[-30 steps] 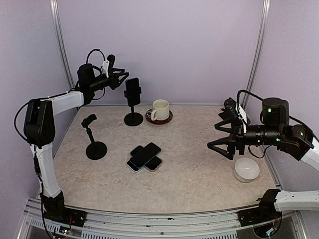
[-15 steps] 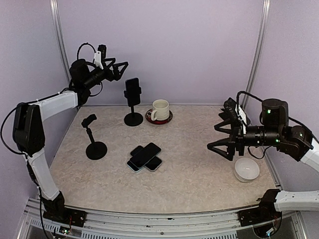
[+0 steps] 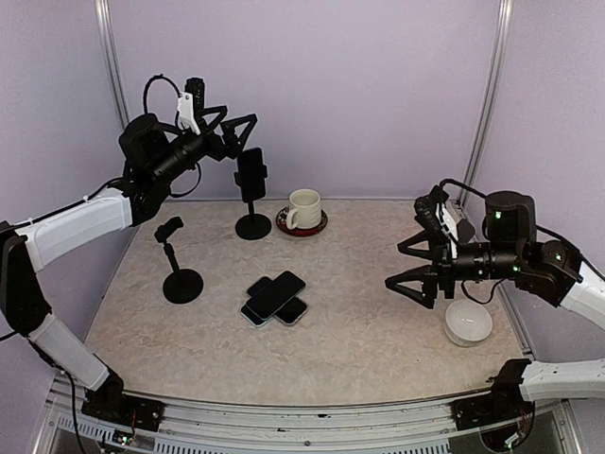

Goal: Place the phone on the phone stand
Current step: Pick up the phone from the phone.

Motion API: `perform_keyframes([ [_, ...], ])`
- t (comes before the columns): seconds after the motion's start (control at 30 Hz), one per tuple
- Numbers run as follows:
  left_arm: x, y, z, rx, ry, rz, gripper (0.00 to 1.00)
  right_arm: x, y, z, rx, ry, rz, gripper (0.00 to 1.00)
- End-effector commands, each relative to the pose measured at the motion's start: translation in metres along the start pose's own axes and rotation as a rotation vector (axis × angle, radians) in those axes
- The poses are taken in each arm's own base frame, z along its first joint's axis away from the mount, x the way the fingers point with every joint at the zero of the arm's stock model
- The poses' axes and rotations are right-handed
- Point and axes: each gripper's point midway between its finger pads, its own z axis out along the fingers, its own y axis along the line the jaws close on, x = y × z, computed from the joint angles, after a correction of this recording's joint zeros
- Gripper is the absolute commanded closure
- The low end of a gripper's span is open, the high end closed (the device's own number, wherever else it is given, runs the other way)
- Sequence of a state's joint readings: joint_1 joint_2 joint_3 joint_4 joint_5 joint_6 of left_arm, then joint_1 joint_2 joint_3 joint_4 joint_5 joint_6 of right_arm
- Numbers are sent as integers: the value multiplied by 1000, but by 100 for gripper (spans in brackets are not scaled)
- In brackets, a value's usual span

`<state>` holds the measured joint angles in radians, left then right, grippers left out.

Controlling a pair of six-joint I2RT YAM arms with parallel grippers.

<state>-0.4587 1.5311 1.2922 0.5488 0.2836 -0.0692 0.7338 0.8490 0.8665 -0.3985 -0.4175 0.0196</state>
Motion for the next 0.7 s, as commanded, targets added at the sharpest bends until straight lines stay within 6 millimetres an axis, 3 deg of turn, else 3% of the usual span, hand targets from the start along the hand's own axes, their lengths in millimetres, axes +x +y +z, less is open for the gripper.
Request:
perform_keyframes([
  [0.0, 24, -17, -1, 4, 87, 3, 1, -7, 0, 3, -18, -32, -9, 0],
  [0.17, 52, -35, -4, 12, 182, 2, 1, -8, 0, 4, -26, -35, -6, 0],
  [0.4, 88, -46, -28, -13, 260, -52, 1, -6, 2, 4, -32, -39, 1, 0],
  [0.67, 131, -80, -48, -52, 357, -20, 1, -6, 3, 7, -49, -46, 3, 0],
])
